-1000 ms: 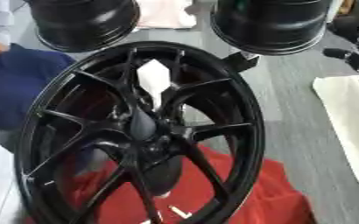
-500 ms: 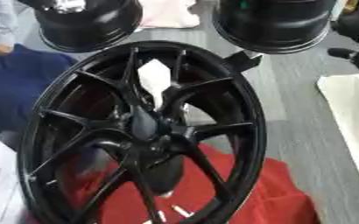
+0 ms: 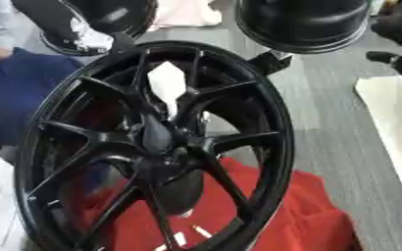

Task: Pull the pin out of the wheel hub.

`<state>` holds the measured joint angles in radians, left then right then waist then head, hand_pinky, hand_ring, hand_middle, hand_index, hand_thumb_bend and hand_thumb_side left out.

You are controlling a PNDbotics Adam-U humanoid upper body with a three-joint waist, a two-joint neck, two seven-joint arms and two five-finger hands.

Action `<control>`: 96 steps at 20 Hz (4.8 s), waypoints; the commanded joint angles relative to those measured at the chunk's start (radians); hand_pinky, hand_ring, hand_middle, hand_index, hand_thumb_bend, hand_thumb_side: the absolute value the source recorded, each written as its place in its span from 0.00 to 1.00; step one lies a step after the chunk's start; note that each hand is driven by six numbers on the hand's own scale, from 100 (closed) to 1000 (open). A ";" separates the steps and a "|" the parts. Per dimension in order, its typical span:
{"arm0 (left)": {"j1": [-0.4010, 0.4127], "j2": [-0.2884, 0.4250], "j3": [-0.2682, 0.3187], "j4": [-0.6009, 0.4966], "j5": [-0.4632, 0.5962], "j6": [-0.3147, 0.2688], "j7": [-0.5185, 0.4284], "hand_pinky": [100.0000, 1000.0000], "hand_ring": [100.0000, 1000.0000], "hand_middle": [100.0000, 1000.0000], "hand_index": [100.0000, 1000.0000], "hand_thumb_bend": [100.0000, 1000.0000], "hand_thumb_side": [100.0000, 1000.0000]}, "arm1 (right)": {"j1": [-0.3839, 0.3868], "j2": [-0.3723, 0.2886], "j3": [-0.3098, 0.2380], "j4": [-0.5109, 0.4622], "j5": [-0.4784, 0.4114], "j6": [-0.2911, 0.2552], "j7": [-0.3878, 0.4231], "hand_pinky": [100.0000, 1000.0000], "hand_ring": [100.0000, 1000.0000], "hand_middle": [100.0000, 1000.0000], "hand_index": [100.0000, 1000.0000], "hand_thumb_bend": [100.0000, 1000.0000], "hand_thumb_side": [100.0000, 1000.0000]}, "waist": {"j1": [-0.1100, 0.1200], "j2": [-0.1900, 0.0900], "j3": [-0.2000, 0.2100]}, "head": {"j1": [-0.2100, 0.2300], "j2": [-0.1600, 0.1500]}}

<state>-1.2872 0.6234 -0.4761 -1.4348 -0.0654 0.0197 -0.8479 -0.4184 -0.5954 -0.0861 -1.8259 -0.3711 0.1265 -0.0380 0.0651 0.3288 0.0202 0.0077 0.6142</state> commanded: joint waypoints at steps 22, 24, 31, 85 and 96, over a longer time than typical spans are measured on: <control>-0.022 0.014 -0.079 -0.102 0.118 0.042 -0.059 0.88 0.88 0.82 0.83 0.35 0.28 | -0.015 -0.021 -0.003 -0.019 -0.007 0.005 0.003 0.78 0.95 0.73 0.71 0.00 0.68 | -0.004 -0.022 -0.010 | 0.016 0.008; -0.020 0.010 -0.087 -0.096 0.101 0.034 -0.059 0.88 0.88 0.82 0.83 0.35 0.27 | -0.016 -0.020 -0.003 -0.020 -0.008 0.006 0.004 0.78 0.95 0.73 0.71 0.00 0.68 | -0.003 -0.021 -0.011 | 0.017 0.007; -0.013 0.003 -0.081 -0.068 0.032 0.000 -0.059 0.88 0.88 0.83 0.84 0.35 0.23 | -0.016 -0.016 -0.003 -0.022 -0.008 0.009 0.005 0.78 0.95 0.73 0.71 0.00 0.68 | 0.000 -0.016 -0.013 | 0.020 0.004; 0.004 -0.048 -0.008 0.064 -0.076 -0.064 -0.059 0.86 0.87 0.83 0.87 0.20 0.04 | -0.024 0.003 -0.003 -0.022 -0.008 0.014 0.015 0.78 0.95 0.72 0.71 0.00 0.70 | -0.012 0.037 -0.037 | 0.065 -0.040; -0.002 -0.069 -0.011 0.092 -0.088 -0.069 -0.059 0.85 0.86 0.82 0.86 0.15 0.04 | -0.031 0.008 -0.004 -0.024 -0.007 0.018 0.015 0.78 0.95 0.72 0.71 0.00 0.70 | -0.007 0.050 -0.043 | 0.073 -0.046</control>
<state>-1.2661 0.5429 -0.5005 -1.3394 -0.1514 -0.0449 -0.9072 -0.4386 -0.5725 -0.0852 -1.8308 -0.3763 0.1444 -0.0235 0.0609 0.3988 -0.0218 0.0776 0.5811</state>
